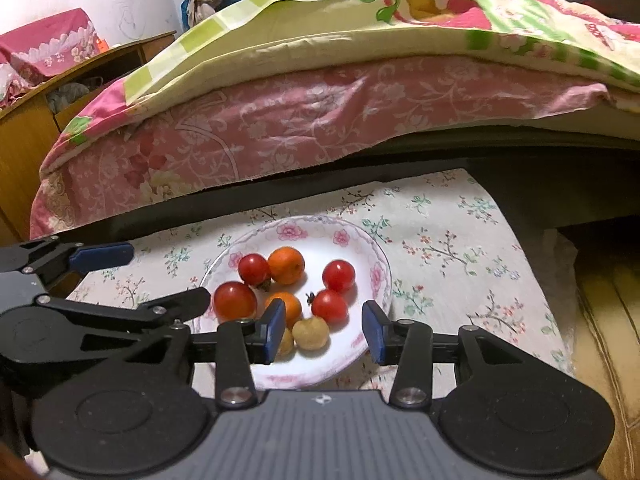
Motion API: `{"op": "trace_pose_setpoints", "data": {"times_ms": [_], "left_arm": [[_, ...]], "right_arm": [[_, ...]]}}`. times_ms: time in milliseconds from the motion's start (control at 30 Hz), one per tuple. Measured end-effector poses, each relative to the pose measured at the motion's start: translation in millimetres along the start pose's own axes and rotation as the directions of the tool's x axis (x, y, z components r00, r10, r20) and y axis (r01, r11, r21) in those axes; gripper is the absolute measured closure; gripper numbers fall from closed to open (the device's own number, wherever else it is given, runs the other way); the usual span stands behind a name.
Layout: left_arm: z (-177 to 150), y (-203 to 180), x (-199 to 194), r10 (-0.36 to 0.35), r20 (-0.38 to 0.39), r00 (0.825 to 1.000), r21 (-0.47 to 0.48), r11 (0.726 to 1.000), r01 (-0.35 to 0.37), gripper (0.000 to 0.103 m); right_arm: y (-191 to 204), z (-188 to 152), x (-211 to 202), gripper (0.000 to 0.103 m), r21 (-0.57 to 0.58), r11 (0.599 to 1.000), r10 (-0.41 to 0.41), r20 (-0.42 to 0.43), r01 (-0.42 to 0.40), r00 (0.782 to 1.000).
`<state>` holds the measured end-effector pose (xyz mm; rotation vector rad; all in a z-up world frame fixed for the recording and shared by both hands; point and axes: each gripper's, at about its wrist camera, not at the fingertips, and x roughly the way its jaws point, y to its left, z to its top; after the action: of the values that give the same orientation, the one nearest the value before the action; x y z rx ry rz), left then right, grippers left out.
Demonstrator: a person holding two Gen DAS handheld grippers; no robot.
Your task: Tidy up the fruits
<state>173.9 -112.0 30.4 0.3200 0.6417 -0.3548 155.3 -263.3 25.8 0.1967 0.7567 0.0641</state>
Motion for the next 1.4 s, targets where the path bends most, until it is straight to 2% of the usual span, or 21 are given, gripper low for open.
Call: {"op": "trace_pose_setpoints", "data": {"times_ms": [167,233,267,367,500,733,1133,1400], "left_arm": [[-11.7,-1.0,-13.3,0.015,-0.019,1.0,-0.013,1.0,-0.016,0.01],[-17.2,-0.4,-19.8,0.027,-0.025,0.999,-0.033,0.999,-0.028,0.001],[-20.2,0.0,-23.6,0.035,-0.023,0.999,-0.041,0.998,-0.036,0.0],[-27.8,2.7,-33.4,0.008,-0.034,0.999,-0.079,0.997,-0.011,0.0],[-38.8,3.3,-43.8,0.013,-0.049,0.999,-0.106,0.994,-0.018,0.0],[-58.1,-1.5,-60.6,0.023,-0.067,0.998,-0.109,0.994,-0.031,0.0],[-84.2,-9.5,-82.0,-0.011,-0.099,0.995,-0.137,0.991,-0.003,0.0],[-99.6,-12.0,-93.7,-0.007,-0.13,0.991,-0.163,0.987,-0.015,0.0]], "right_arm": [[5.2,-14.2,-17.9,0.057,0.008,1.0,-0.009,-0.001,0.009,1.0],[7.8,-20.4,-25.9,0.057,0.015,1.0,-0.004,0.0,0.004,1.0],[9.6,-23.2,-29.4,0.057,0.015,1.0,-0.002,0.001,0.002,1.0],[14.7,-33.0,-41.5,0.056,0.014,1.0,-0.014,0.009,0.014,1.0],[17.1,-45.3,-54.8,0.056,0.034,0.999,-0.013,0.008,0.013,1.0],[21.9,-69.9,-70.4,0.056,0.06,0.998,-0.01,-0.012,0.011,1.0],[32.4,-103.8,-91.2,0.056,0.083,0.996,-0.012,-0.042,0.015,0.999],[35.5,-121.7,-102.9,0.056,0.099,0.995,-0.009,-0.056,0.014,0.998]]}}
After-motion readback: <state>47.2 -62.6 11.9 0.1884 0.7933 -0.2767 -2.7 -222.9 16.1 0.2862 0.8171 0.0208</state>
